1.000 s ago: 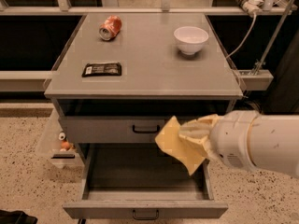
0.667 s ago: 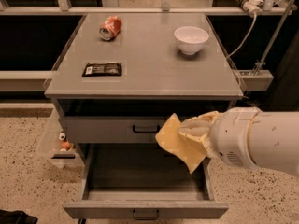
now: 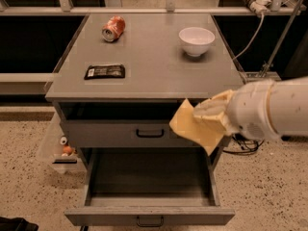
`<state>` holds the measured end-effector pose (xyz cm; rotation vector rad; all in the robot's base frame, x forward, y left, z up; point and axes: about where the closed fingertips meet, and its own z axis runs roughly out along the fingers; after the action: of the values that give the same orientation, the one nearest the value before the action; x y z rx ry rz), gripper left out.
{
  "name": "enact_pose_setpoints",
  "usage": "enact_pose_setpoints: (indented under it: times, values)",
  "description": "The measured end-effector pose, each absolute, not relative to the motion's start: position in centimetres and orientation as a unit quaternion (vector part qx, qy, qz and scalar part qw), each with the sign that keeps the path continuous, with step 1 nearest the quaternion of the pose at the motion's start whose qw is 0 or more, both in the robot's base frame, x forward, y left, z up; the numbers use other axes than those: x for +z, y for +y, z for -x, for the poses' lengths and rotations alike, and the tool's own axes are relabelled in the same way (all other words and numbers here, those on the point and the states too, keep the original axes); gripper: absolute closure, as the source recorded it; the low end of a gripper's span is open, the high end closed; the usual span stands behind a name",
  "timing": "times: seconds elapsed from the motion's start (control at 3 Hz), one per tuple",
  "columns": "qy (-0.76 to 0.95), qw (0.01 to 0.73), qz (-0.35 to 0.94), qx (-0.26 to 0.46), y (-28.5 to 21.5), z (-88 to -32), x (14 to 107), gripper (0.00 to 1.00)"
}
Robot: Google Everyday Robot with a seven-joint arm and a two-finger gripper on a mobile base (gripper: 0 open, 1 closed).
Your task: Pick sponge from middle drawer and place on counter
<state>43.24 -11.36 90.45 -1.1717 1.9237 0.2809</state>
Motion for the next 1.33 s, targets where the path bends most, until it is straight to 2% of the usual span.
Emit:
enact_pose_setpoints:
  times: [0.33,1.0,1.33]
  values:
    - [0.747,0.413,0.512,0.097,-11.7,-47.5,93.7,1.00]
    - [0.656,0.445,0.588,0.162,-5.2,-56.7,98.7,1.00]
    - [0.624,0.447,0.611,0.195,-1.9,-59.1,98.5,1.00]
